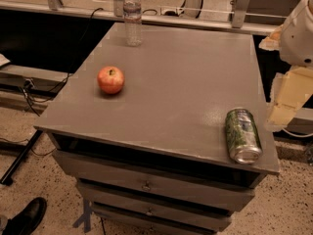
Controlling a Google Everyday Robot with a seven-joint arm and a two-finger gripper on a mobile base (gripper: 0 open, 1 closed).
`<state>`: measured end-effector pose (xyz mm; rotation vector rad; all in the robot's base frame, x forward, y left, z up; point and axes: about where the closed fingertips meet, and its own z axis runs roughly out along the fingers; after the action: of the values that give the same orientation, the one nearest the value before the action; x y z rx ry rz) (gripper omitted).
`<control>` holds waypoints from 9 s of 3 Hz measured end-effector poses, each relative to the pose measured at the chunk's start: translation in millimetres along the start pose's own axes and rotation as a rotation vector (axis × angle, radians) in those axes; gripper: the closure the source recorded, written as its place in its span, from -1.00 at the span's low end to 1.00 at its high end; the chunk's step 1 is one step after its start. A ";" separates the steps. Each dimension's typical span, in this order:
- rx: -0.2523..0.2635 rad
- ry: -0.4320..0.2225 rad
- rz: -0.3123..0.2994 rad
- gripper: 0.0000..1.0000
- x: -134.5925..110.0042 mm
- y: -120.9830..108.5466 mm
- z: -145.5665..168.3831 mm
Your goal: Place green can upright
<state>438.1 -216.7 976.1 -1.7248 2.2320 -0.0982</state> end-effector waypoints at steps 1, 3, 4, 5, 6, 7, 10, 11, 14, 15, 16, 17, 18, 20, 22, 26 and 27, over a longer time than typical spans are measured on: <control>0.000 0.000 0.000 -1.00 0.0 -0.1 0.0; 0.116 -0.052 0.281 -1.00 5.8 -23.3 32.1; 0.195 -0.031 0.421 -1.00 8.2 -35.7 54.9; 0.237 0.035 0.529 -1.00 14.9 -41.8 71.5; 0.255 0.094 0.670 -1.00 24.5 -36.9 81.5; 0.253 0.090 0.837 -1.00 25.0 -22.3 86.5; 0.165 0.038 1.285 -1.00 28.4 10.7 129.8; 0.145 0.050 1.321 -0.67 26.7 12.7 139.8; 0.163 0.015 1.154 0.72 -8.3 -27.1 132.7; 0.160 -0.103 1.011 1.00 -39.6 -65.8 118.6; 0.115 -0.285 0.888 1.00 -81.4 -108.4 101.8; 0.038 -0.484 0.806 1.00 -112.7 -132.0 93.0; -0.039 -0.665 0.725 1.00 -122.9 -136.5 88.9; -0.110 -0.942 0.531 1.00 -104.4 -123.5 95.2; -0.035 -1.209 0.299 1.00 -86.1 -113.0 99.8; 0.042 -1.290 0.278 0.66 -53.9 -112.8 123.6; 0.042 -1.289 0.278 0.05 -54.3 -113.4 121.1</control>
Offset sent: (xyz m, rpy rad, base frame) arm 0.0435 -0.0122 -0.0305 0.1575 -0.0965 -0.3617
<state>590.8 -178.8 900.5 -0.9081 1.3834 0.7845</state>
